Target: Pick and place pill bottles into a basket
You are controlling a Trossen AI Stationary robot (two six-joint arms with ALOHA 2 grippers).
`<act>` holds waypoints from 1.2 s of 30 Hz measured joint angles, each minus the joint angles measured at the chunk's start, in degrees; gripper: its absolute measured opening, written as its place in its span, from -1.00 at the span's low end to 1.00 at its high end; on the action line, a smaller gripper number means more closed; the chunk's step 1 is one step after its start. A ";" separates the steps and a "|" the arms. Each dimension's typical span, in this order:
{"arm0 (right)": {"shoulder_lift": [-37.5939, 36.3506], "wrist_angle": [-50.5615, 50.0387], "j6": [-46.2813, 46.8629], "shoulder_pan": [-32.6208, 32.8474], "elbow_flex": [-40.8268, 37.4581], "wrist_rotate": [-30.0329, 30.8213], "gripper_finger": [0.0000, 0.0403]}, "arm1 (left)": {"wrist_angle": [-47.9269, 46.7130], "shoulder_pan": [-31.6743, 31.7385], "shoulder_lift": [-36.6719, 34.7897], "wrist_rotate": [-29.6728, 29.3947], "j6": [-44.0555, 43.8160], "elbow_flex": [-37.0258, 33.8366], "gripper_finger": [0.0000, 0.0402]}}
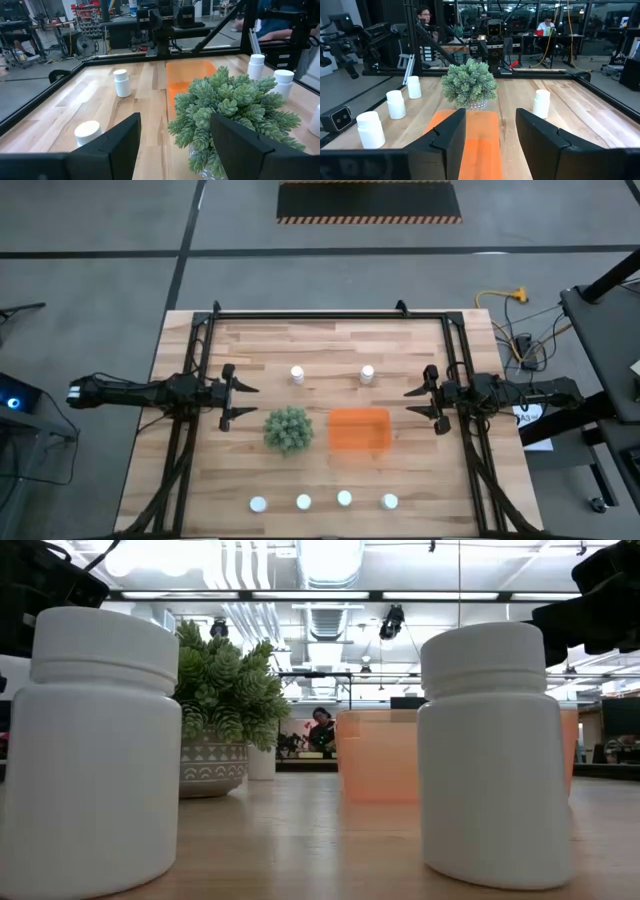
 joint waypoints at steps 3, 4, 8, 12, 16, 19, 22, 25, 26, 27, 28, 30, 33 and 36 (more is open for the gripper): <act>0.00 0.00 -0.04 0.00 0.00 0.00 -0.20 | 0.00 -0.01 0.02 0.00 0.01 0.00 0.10; 0.00 0.00 0.01 0.00 0.00 0.00 -0.20 | 0.01 -0.02 0.00 0.01 0.01 0.00 0.10; 0.00 0.00 0.01 0.00 0.00 0.00 -0.20 | 0.01 -0.02 0.01 0.02 0.01 0.00 0.10; 0.00 0.00 -0.06 0.00 0.00 0.00 -0.20 | 0.01 -0.02 0.02 0.00 -0.01 0.00 0.10; 0.00 0.00 -0.13 0.00 0.00 0.00 -0.20 | -0.01 -0.02 0.01 0.00 -0.01 0.00 0.10; 0.00 0.00 0.01 0.00 0.00 0.00 -0.20 | 0.00 -0.01 0.01 0.01 -0.01 0.00 0.10; 0.00 0.00 -0.07 0.00 0.00 0.00 -0.20 | 0.01 -0.01 0.01 0.01 -0.01 0.00 0.10; 0.00 0.00 -0.10 0.00 0.00 0.00 -0.20 | 0.00 -0.01 0.02 0.00 0.00 0.00 0.10; 0.00 0.00 -0.13 0.00 0.00 0.00 -0.20 | 0.01 -0.02 0.02 0.02 0.00 0.00 0.10; 0.00 0.00 -0.06 0.00 0.00 0.00 -0.20 | 0.00 -0.02 0.02 0.01 -0.01 0.00 0.10; 0.00 0.00 0.01 0.00 0.00 0.00 -0.20 | 0.01 -0.01 0.00 0.00 -0.01 0.00 0.10; 0.00 0.00 -0.13 0.00 0.00 0.00 -0.20 | -0.01 -0.01 0.02 0.00 0.00 0.00 0.10; 0.00 0.00 0.01 0.00 0.00 0.00 -0.20 | 0.01 -0.01 0.01 0.00 0.00 0.00 0.10; 0.00 0.00 -0.11 0.00 0.00 0.00 -0.20 | -0.01 -0.02 0.00 0.00 0.01 0.00 0.10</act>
